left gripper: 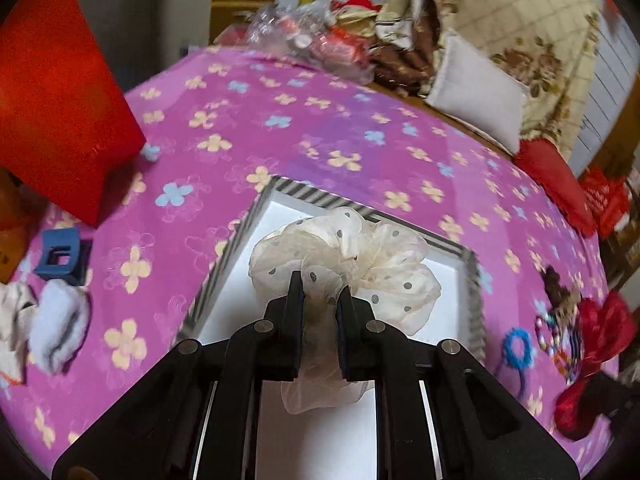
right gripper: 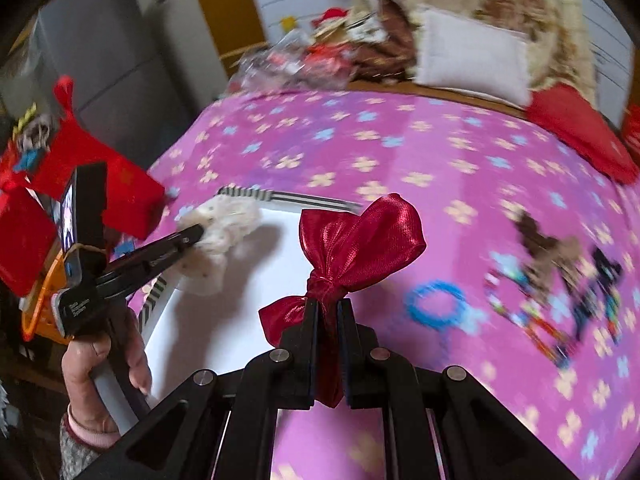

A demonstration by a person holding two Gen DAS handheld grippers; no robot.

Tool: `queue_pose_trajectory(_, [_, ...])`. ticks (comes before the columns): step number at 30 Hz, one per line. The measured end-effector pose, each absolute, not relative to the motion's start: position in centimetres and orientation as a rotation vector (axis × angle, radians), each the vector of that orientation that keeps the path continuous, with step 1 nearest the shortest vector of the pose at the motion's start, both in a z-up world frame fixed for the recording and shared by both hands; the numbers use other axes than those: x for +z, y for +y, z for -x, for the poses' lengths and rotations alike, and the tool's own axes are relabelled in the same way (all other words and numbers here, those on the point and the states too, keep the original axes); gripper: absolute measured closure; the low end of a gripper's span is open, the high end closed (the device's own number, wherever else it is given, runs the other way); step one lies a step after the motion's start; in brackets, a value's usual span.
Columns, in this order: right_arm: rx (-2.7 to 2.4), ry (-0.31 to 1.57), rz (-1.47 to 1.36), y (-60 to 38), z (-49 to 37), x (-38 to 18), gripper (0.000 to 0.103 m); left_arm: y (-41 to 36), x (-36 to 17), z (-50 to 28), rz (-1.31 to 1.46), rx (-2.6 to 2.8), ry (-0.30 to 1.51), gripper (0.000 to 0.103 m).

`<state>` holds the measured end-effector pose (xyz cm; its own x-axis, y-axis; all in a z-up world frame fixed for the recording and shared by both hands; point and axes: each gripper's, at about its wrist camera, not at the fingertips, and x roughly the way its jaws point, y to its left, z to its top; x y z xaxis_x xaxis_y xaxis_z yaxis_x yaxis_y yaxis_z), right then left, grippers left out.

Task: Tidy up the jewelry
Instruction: 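Carry bow and scrunchie into the white tray and open both tools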

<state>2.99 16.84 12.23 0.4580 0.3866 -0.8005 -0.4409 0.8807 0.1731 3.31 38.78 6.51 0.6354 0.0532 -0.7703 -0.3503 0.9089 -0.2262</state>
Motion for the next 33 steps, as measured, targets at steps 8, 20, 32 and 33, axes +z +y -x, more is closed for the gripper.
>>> queue_pose_trajectory(8, [0.492,1.069,0.098,24.4,-9.1,6.1,0.094,41.9,4.0,-4.4,0.434,0.252,0.918,0.09])
queue_pose_trajectory(20, [0.498,1.105,0.045,25.5,-11.2,4.4,0.083,42.4,3.5,-4.2,0.484,0.263,0.923,0.067])
queue_pose_trajectory(32, [0.437,0.992,0.01,18.1,-7.5,9.3,0.062,39.8,6.4,-1.4,0.408,0.238,0.823,0.066])
queue_pose_trajectory(33, [0.42,0.984,0.0,16.5,-7.0,9.6,0.06,39.4,6.5,-1.2,0.403,0.23,0.82,0.066])
